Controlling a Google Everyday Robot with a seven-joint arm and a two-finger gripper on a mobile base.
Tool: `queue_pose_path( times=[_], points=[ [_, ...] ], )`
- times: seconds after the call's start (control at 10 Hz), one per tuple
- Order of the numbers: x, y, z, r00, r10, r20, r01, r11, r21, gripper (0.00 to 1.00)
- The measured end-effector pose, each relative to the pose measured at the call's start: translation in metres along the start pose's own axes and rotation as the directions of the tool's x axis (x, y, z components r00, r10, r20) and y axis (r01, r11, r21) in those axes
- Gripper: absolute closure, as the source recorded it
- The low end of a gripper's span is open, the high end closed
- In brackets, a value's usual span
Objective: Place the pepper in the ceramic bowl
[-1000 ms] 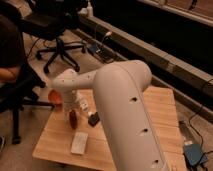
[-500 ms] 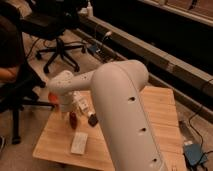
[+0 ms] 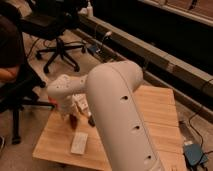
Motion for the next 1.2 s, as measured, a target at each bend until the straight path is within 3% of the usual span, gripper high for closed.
queue_pose_path(
  times=[0.3,0.8,0.9,1.2],
  points=[
    [0.004,-0.007,0.013,1.0,0.026,-0.002,-0.026,0.999,0.037,0.38],
    [0.001,-0.008,0.009,0.999,0.051,0.018,-0.052,0.998,0.044,0.87],
    [0.002,-0.007,0.01,0.999,0.051,0.012,-0.052,0.998,0.045,0.92],
    [0.006,-0.002,0.014,0.999,0.044,-0.007,-0.044,0.998,0.049,0.93]
  ],
)
